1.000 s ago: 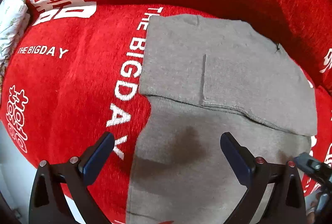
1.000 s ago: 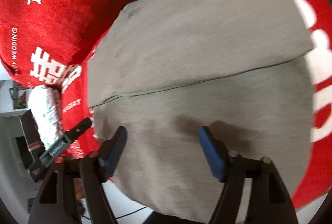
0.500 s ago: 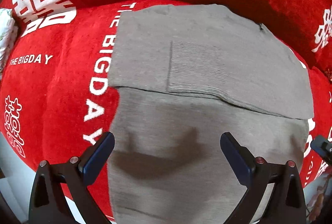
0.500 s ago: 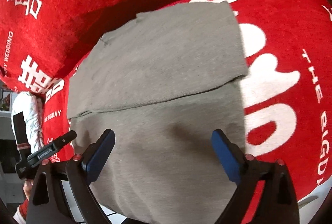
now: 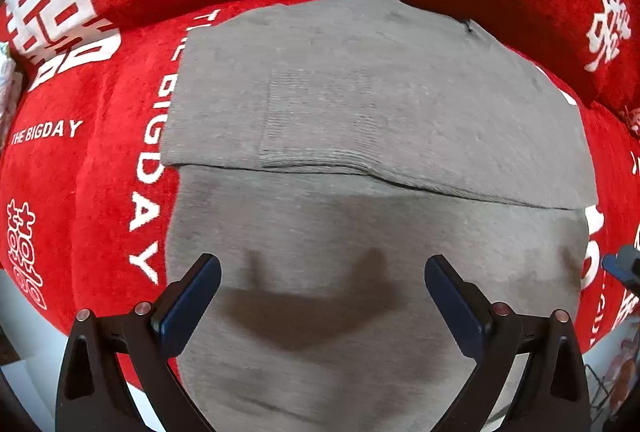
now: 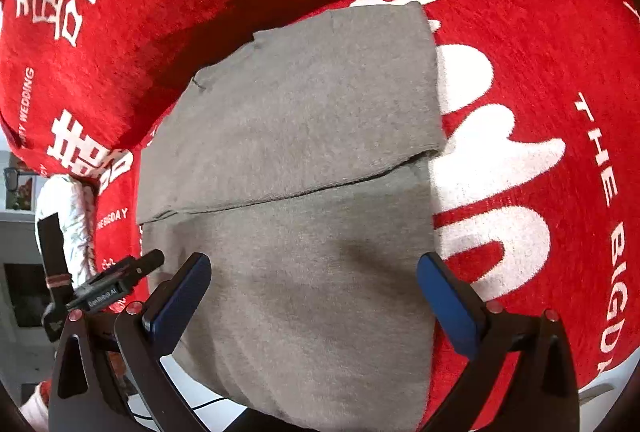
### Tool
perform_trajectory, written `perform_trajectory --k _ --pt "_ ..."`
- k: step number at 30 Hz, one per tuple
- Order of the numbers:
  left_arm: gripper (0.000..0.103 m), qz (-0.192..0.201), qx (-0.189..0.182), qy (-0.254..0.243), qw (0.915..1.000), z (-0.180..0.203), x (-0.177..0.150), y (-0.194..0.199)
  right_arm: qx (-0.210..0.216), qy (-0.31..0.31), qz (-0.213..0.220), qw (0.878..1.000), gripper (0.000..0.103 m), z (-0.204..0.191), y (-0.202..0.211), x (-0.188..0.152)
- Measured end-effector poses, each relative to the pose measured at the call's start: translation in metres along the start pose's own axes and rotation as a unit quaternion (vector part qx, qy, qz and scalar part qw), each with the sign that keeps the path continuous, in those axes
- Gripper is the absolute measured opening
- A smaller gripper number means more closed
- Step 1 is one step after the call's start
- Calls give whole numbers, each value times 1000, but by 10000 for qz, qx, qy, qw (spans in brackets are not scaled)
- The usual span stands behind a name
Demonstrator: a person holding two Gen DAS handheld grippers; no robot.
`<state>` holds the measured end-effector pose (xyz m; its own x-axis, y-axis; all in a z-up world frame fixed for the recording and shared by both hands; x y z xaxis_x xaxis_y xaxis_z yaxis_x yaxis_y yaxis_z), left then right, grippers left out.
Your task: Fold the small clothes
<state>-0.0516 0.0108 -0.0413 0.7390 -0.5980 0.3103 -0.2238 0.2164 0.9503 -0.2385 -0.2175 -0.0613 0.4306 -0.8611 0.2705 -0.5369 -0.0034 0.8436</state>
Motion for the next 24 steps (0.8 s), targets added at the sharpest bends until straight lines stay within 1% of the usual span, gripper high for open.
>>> perform_trajectory --k 5,10,14,17,19,24 --pt "102 -73 -92 -59 9999 9 -4 1 -24 -97 -21 9999 103 13 5 3" --pt "102 -209 -84 -2 9997 12 -9 0 23 -159 -179 9997 103 20 6 2" --pt "102 -281 105 15 9995 10 -14 0 109 -319 -284 9990 103 28 4 4" --pt "102 -309 145 140 9993 6 -18 0 191 -354 -367 9985 103 31 3 4" --pt "102 -370 100 240 9990 4 -23 -1 210 -330 -430 9983 103 32 2 4" --pt "102 -314 174 442 9984 -4 -34 6 331 -413 -597 9968 103 38 0 0"
Point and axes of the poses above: each gripper's, at about its wrist camera, not at the fingertips, and y roughly against the way its jaws point, z to its right, x to its top, the point moved 6 cm from there along -y, roughly the way its jaws point, and after that the axes turned 12 degrees about z, right-handed, at the moved point
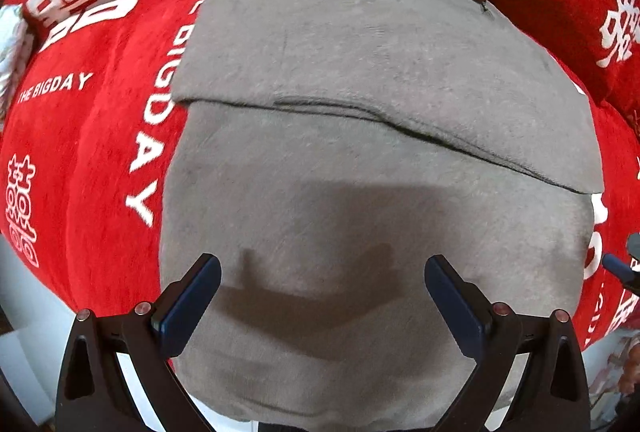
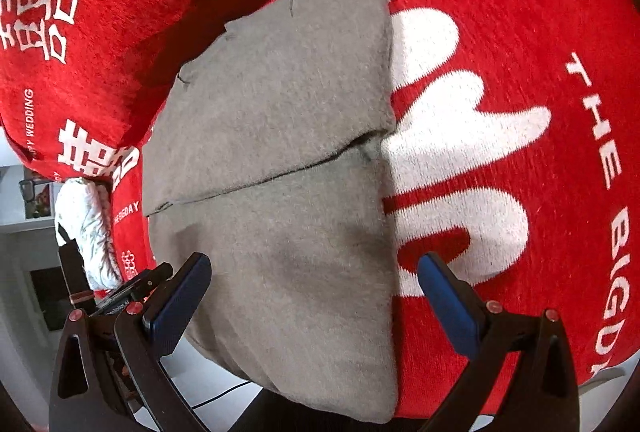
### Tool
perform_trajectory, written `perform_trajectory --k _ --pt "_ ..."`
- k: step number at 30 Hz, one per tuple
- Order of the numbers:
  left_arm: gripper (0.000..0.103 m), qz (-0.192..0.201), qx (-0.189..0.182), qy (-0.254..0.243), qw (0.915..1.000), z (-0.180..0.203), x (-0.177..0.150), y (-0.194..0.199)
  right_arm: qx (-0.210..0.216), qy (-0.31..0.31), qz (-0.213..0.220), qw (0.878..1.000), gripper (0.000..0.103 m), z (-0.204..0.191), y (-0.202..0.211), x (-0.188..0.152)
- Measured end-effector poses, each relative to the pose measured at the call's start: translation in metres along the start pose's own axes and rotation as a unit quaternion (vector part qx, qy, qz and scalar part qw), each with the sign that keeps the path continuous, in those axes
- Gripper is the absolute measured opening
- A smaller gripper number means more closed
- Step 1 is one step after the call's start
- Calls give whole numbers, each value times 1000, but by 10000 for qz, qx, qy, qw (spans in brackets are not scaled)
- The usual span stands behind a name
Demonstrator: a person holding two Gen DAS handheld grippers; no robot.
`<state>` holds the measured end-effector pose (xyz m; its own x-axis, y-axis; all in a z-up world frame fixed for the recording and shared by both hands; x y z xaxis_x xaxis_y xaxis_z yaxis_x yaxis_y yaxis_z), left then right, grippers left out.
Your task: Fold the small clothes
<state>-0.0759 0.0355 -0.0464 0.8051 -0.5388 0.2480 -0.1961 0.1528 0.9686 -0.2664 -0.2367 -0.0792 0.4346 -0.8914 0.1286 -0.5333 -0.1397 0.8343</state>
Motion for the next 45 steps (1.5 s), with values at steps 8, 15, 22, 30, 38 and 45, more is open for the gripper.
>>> perform_trajectory --k 8,15,22,30,38,45 --pt "102 -197 -1 207 9996 -23 -31 4 220 -158 -262 9993 103 5 -4 -26" --pt "102 -323 -30 194 9993 -51 -64 6 248 -233 -402 9986 103 4 -7 -61" --pt "102 -366 -185 153 9990 -79 -104 10 224 -430 -607 9970 100 12 -6 -110" --pt "102 -795 -426 206 9957 -99 -169 -2 97 -733 -890 9933 90 44 -7 -180" --pt "102 -1084 -761 340 9906 -85 -209 -24 241 -813 -1054 9908 91 57 -34 -219" --pt "75 -976 -927 332 9903 -84 -214 -4 374 -1114 -1079 9872 54 46 -48 -236"
Point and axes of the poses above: each gripper's, at about its wrist camera, not at the fingertips, and y roughly against the way its jaws point, z to its right, x to its top, the point moved 6 cm from there along -y, roughly the way its jaws point, and after that the axes turned 12 degrees about z, right-handed, at the moved point
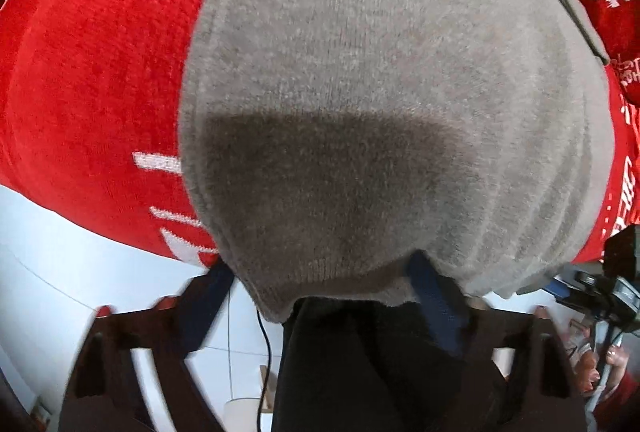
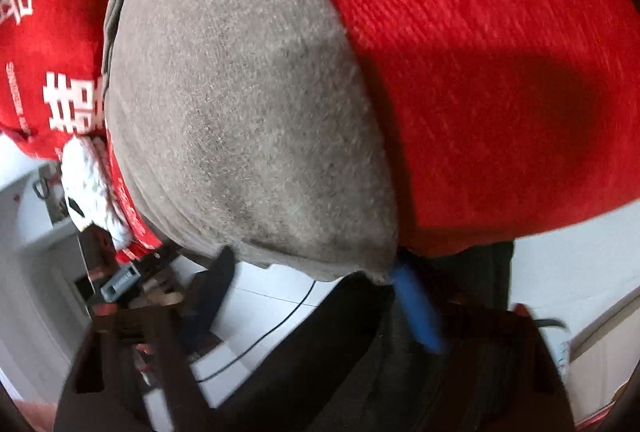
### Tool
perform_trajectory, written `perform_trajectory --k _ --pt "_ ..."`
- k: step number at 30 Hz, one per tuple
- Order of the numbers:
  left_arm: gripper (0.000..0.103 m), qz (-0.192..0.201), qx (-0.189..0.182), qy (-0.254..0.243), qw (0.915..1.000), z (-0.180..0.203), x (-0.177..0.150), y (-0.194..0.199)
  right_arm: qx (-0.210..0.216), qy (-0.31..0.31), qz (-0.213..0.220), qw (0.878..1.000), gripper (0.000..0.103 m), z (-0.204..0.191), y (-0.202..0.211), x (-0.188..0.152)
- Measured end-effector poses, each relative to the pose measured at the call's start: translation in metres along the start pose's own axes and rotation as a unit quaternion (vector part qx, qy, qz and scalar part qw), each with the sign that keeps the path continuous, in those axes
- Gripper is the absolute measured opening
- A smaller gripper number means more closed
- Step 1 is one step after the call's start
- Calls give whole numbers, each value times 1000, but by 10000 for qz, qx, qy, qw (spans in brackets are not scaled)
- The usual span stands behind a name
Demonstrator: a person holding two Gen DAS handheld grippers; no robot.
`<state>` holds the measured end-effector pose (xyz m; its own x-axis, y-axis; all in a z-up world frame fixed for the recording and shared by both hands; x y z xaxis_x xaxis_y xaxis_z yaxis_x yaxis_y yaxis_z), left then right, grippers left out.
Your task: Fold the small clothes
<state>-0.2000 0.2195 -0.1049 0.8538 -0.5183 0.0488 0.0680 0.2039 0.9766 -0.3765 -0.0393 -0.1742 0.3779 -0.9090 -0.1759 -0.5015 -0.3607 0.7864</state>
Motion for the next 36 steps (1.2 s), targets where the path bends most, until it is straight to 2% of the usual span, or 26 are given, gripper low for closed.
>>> perform_trajectory --k 1,2,3,4,9,12,15,18,20,22,24,27,31,33,34,35,36 --pt "58 22 -67 -33 10000 1 3 4 12 -32 17 10000 37 0 1 -1" --pt "34 21 -134 -80 9999 1 6 6 89 -81 19 9999 17 -1 2 -2" --pt "19 4 -278 -131 9995 3 5 11 295 -187 63 9994 17 -4 5 -3" --pt "13 -18 -488 -133 9987 6 4 17 407 -213 91 9989 17 -8 7 -4" --pt "13 245 -1121 -103 9933 14 24 61 1405 -125 293 9896 16 -61 36 4" --pt "13 625 -1452 41 9874 14 57 94 1963 -121 599 9786 16 -97 58 29" --pt "13 1083 -1586 128 9813 17 108 112 2316 -95 859 9690 16 -126 70 65" --pt "13 1433 -1415 76 9795 18 162 118 2346 57 1015 9668 16 -144 72 105" --pt "13 1542 -1295 52 9795 14 188 114 2270 79 1100 9676 16 -152 67 135" --pt "13 1604 -1016 -18 9818 18 215 97 2166 -27 1145 9695 16 -153 58 160" --pt "13 1614 -766 -70 9839 25 231 83 2013 -252 1127 9727 17 -145 50 185" --pt "13 1669 -445 -78 9849 35 250 66 1929 -491 1044 9744 17 -140 39 200" --pt "13 1634 -164 24 9864 28 265 64 1959 -829 894 9730 20 -130 33 211" --pt "13 1473 -14 116 9890 22 268 63 1983 -1002 814 9716 28 -128 32 214" --pt "30 1395 46 130 9901 21 269 62 1990 -1059 778 9712 31 -128 31 217" --pt "69 1316 153 131 9911 18 269 63 1967 -1072 765 9716 41 -128 32 219" --pt "85 1362 241 125 9903 19 269 64 1948 -1043 792 9721 53 -130 34 221"
Point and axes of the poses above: each gripper's, at about its wrist camera, not at the fingertips, and y roughly against the way its jaws point, z to its right, x to its top, the point moved 6 cm from there along -y, roughly the way its jaws point, and after that the axes turned 12 degrees about z, right-handed, at the moved point
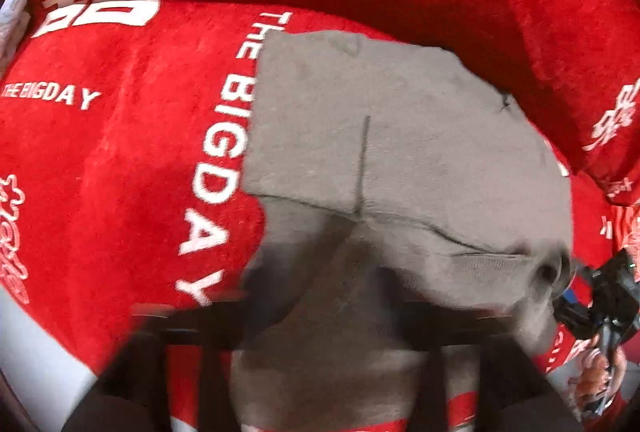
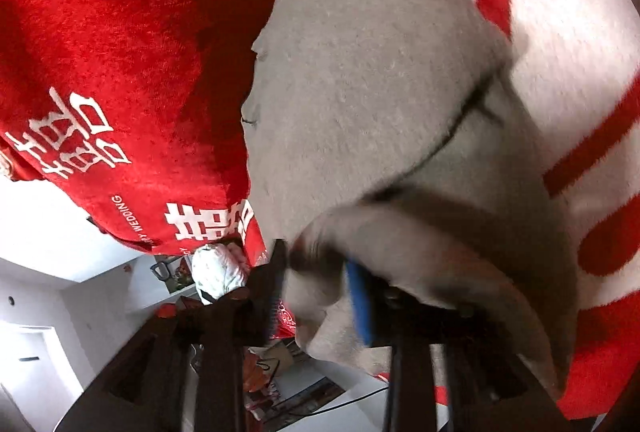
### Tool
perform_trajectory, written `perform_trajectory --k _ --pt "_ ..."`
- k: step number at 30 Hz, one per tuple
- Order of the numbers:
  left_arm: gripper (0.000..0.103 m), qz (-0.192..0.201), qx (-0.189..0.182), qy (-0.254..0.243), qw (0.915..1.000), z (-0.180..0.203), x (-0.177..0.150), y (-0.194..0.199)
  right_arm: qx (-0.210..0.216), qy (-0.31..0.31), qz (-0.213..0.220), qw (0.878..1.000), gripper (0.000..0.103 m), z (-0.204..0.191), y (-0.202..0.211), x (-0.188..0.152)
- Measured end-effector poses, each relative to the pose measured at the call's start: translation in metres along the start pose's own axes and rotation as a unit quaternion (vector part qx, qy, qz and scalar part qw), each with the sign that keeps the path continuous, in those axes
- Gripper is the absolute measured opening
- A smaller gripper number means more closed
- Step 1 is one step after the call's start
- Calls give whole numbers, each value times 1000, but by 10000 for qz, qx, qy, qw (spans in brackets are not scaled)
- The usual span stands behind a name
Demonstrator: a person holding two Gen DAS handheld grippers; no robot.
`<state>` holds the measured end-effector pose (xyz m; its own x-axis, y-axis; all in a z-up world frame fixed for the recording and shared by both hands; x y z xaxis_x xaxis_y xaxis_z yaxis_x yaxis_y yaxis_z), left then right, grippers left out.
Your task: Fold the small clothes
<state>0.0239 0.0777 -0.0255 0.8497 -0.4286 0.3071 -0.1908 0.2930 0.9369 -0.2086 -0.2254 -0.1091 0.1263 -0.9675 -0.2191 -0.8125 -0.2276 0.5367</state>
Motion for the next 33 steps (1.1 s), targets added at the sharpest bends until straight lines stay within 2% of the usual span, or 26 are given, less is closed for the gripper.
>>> perform_trajectory --k 1,3,6,9,13,16,19,21,22,23,24,28,33 --pt "95 167 154 -89 9997 -1 1 6 5 75 56 10000 59 -5 2 4" --pt "95 178 257 -302 9991 1 -1 11 -53 275 127 9995 63 -14 7 10" --pt "95 25 270 -408 9988 4 -9 7 -542 1052 96 9929 63 -29 11 15" --pt "95 -229 257 -568 9978 8 -18 -10 -1305 2115 42 9686 63 -41 8 12" --pt "95 -433 -10 -716 9965 16 -22 -30 -1839 2933 60 9381 63 -48 -4 13" --pt "95 -583 -173 -854 9945 19 -21 -42 -2249 3393 159 9133 63 -49 -19 17" --pt "93 -622 -372 -949 9928 22 -18 -45 -2437 3579 63 9014 63 -44 -33 16" --pt "64 -676 -426 -1047 9913 24 -16 -49 -2664 3714 18 8895 60 -38 -42 13" --pt "29 -773 -442 -1138 9895 26 -17 -52 -2739 3825 50 8824 52 -39 -43 11" --pt "13 -795 -478 -1183 9886 27 -17 -53 -2826 3958 71 8737 12 -41 -44 8" --pt "12 -784 -608 -1216 9876 30 -17 -51 -2885 4020 26 8690 7 -42 -44 4" --pt "10 -614 -1020 -1243 9851 36 -8 -24 -2920 4139 208 8620 7 -57 -30 -5" --pt "10 -80 -1351 -991 9858 34 33 25 -2528 4202 662 8690 7 -103 7 -9"
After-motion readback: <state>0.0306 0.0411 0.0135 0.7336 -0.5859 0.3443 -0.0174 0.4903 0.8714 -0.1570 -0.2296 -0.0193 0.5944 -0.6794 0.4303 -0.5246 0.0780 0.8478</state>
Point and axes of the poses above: each gripper's, at about its wrist camera, not at the fingertips, and y roughly against the way its jaws point, z to its right, x to its top, the point moved 6 cm from there along -y, roughly the way its jaws point, and after that the axes turned 12 degrees about z, right-handed, at the moved point
